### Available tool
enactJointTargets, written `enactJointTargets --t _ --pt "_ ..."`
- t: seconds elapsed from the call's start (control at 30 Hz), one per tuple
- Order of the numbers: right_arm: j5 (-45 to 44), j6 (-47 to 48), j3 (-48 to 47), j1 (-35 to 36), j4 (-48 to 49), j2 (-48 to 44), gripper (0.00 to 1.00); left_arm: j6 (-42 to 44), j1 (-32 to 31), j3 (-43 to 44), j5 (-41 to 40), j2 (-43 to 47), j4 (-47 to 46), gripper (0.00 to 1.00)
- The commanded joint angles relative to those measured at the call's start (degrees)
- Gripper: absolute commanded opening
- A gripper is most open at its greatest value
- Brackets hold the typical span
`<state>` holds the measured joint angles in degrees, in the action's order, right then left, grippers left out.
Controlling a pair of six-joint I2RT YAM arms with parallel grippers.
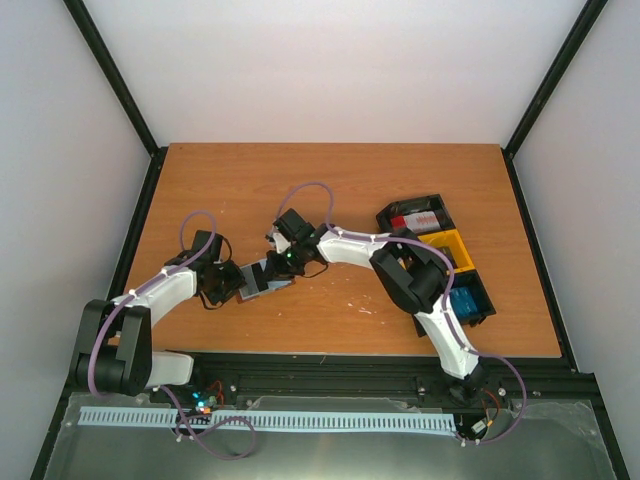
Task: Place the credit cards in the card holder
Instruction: Insert the credit card into the card holder.
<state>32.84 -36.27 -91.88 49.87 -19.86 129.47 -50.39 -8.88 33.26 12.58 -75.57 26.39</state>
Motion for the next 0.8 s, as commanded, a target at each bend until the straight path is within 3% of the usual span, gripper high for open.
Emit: enactJointTargets --t 0.0,0.3,0.77 --pt "3.0 0.5 -0.7 0.8 0.5 2.7 0.09 0.7 0.0 -2.5 -0.3 -1.8 0.1 0.34" --pt "6.6 2.0 -3.3 1.5 1.0 4.6 0.05 0.7 0.0 -3.0 0.2 -1.7 -0.3 0.34" --pt "-0.2 3.9 -6.8 1.5 -1.7 4.2 0.08 0.6 0.0 -2.4 -0.2 0.2 0.2 0.41"
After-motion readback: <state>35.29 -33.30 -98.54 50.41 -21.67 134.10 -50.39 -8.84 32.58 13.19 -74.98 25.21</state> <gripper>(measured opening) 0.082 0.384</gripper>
